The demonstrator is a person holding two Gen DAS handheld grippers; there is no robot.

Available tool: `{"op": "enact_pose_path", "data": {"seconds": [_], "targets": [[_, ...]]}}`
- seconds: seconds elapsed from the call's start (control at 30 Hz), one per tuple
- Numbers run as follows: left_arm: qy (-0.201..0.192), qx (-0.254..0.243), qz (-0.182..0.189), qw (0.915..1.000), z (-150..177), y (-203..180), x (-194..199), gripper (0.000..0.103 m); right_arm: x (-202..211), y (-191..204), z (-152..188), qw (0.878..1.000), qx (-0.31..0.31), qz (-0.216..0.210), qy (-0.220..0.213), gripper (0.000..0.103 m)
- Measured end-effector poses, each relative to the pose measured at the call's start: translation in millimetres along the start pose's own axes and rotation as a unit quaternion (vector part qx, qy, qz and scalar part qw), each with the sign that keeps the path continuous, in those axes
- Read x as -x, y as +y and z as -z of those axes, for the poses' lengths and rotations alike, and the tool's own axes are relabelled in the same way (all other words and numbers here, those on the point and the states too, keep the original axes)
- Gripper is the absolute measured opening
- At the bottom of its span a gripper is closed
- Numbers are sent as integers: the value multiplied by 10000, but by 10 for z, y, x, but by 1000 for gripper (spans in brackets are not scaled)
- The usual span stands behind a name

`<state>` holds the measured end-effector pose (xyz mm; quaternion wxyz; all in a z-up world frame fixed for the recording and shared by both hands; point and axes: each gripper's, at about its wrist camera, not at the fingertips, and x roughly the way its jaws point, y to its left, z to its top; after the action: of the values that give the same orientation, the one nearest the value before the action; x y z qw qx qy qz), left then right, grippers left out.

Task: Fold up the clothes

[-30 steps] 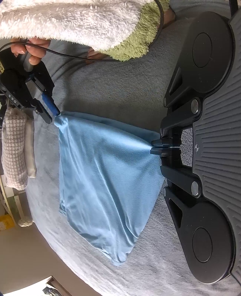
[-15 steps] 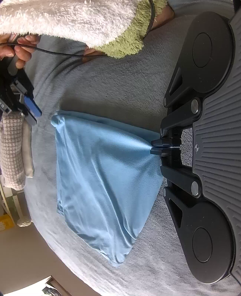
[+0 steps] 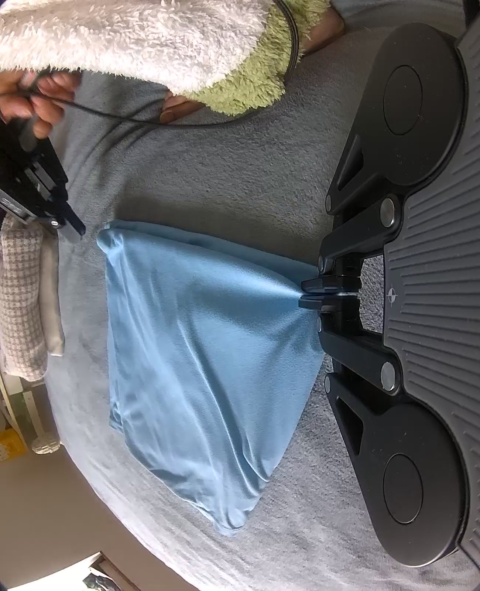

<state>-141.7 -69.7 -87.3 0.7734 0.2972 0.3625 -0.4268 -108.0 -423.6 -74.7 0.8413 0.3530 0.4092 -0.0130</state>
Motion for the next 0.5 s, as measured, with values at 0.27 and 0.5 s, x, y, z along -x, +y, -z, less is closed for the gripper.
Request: {"op": "enact_pose_path", "data": {"seconds": [0.27, 0.5], "targets": [[-68, 7, -6, 10000, 13, 5, -8, 0, -79, 148, 86, 9966, 203, -211, 773, 33], [-218, 61, -63, 9997, 19, -3, 43, 0, -56, 161, 145, 9972, 510, -35, 543, 3]]}}
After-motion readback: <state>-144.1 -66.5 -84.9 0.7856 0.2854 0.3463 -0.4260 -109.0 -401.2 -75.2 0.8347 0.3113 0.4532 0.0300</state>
